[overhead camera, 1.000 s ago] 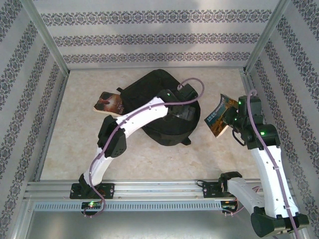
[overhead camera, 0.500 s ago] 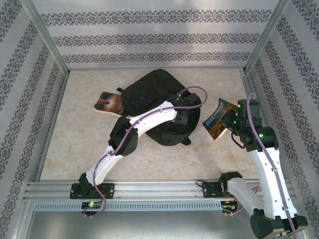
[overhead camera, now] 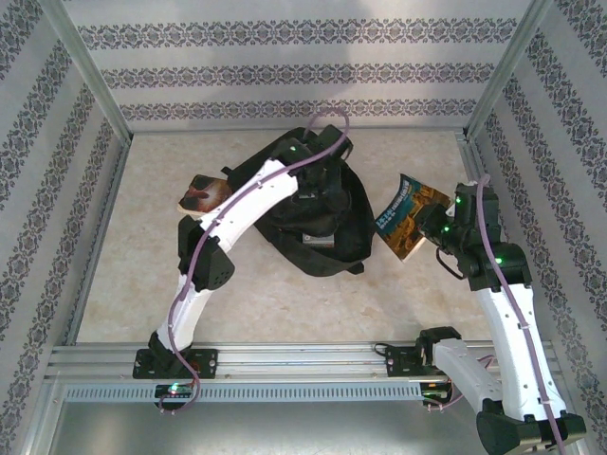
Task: Pack the student bag
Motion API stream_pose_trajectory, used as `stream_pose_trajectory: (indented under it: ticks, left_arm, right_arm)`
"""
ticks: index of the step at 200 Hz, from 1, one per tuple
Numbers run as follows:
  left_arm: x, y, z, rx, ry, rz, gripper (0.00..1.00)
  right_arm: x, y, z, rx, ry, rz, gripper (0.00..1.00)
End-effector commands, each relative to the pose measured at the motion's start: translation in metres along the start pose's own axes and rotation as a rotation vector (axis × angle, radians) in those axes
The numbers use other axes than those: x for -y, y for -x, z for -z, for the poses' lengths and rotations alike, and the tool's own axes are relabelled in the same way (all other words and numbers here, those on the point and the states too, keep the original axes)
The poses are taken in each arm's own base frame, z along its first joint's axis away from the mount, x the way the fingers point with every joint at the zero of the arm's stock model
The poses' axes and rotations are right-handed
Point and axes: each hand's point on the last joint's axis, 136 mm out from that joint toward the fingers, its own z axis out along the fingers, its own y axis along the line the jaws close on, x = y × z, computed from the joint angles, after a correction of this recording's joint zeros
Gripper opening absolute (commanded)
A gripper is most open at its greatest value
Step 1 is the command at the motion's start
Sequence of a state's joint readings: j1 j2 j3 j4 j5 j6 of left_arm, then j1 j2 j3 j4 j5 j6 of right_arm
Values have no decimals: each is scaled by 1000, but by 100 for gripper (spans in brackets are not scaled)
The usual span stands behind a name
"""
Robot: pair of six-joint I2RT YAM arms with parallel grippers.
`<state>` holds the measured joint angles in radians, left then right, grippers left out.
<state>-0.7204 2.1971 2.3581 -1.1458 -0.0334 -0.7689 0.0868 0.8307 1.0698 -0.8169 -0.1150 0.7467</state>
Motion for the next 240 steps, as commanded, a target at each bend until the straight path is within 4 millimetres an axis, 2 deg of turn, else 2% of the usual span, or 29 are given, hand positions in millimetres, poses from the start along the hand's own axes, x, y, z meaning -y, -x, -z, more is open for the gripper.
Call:
stream_pose_trajectory:
  ticks: [1, 21, 55, 89, 97, 106, 119, 129, 138, 165, 204, 240]
  left_arm:
    - [-16, 13, 34, 20, -20, 70, 1]
    - [-20, 18, 45, 24, -52, 103, 2]
    - [-24, 25, 54, 25, -91, 137, 3]
    - [-20, 25, 58, 15, -139, 142, 4]
    - [-18, 22, 58, 2, -158, 132, 10]
    - [-13, 20, 59, -10, -189, 115, 21]
    - [-14, 16, 64, -14, -198, 102, 50]
    - [-17, 16, 70, -1, -191, 75, 62]
    - [-23, 16, 77, 20, -174, 43, 69]
    - [-35, 11, 90, 50, -137, -121, 78]
    - [-17, -22, 100, 28, -204, -404, 80]
    - [5, -52, 101, 11, -217, -570, 82]
  right_arm:
    - [-41, 14, 6, 36, 204, -54, 0]
    - [-51, 13, 5, 21, 258, -89, 0]
    - [-53, 0, -11, -35, 311, -202, 0]
    - [-56, -26, -50, -139, 374, -392, 0]
    - [-65, -28, -58, -143, 425, -437, 0]
    - [-71, -29, -66, -142, 464, -493, 0]
    - [-81, -29, -73, -146, 505, -537, 0]
    - [-87, -26, -72, -137, 529, -541, 0]
    - [-90, -25, -70, -128, 547, -543, 0]
    - [-84, -24, -63, -97, 560, -560, 0]
    - [-79, -31, -58, -103, 574, -573, 0]
    - [-88, -21, -42, -73, 635, -577, 0]
